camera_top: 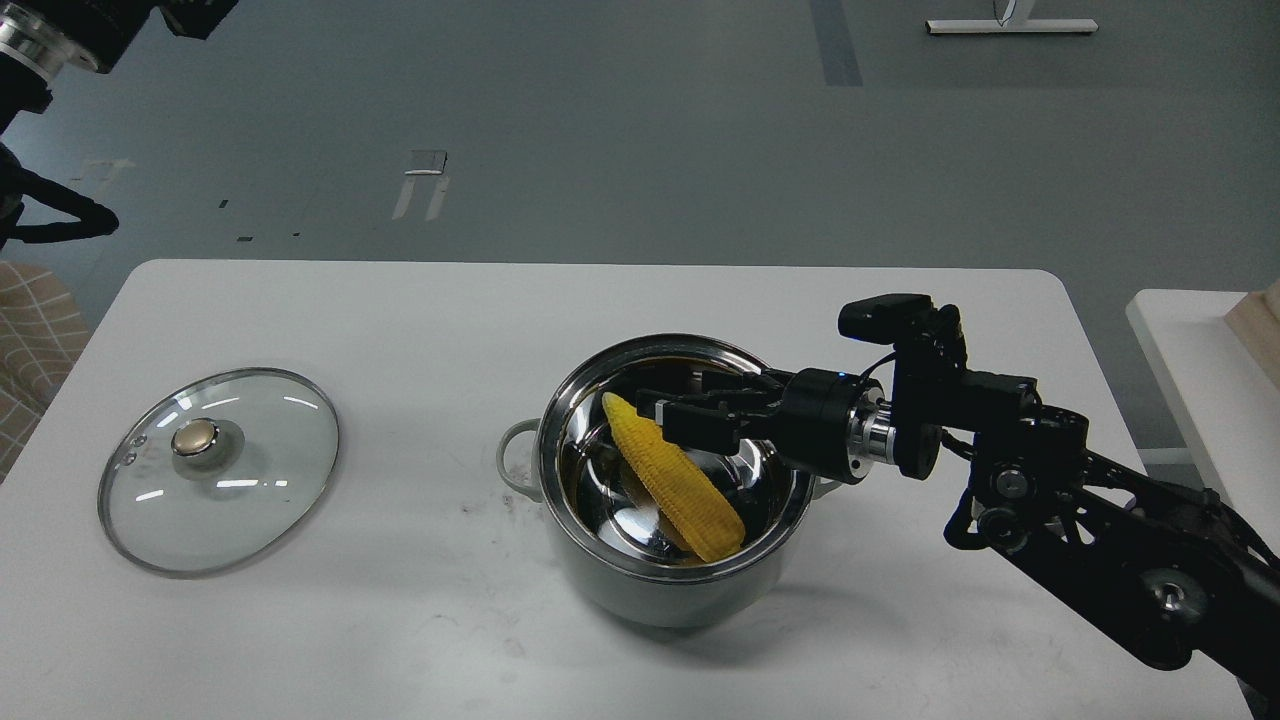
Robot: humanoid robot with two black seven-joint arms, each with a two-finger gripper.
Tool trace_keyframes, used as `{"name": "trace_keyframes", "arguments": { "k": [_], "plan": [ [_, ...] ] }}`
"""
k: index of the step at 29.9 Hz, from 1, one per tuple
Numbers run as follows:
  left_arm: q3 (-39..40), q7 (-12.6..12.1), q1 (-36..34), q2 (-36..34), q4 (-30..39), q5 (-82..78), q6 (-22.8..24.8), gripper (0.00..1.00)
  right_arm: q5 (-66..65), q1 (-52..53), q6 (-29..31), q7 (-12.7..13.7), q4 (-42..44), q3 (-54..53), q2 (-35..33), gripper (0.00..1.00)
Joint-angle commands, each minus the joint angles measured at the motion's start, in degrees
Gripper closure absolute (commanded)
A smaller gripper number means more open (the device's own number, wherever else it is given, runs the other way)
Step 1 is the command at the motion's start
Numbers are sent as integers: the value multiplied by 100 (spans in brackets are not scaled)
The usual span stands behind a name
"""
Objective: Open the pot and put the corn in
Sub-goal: 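Open the right gripper and withdraw it upward from the pot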
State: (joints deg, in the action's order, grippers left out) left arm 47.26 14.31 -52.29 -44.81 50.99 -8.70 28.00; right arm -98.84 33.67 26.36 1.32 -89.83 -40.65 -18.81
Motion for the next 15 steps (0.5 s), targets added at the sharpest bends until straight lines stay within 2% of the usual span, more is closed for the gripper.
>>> {"name": "trace_keyframes", "arguments": {
  "k": [1,5,8,15],
  "plan": [
    [11,-7,0,7,-1,9,0,2,14,43,-61,0,0,-363,62,1],
    [20,19,9,24,-1,9,0,2,259,78,-26,9,123,-1898,876,0],
    [11,20,17,59,-53,35,0,2,584,235,-26,18,368,-2751,1238,0],
    [11,46,44,112,-97,70,0,2,2279,1123,-96,27,1502,-4187,1319,0]
  ]
}}
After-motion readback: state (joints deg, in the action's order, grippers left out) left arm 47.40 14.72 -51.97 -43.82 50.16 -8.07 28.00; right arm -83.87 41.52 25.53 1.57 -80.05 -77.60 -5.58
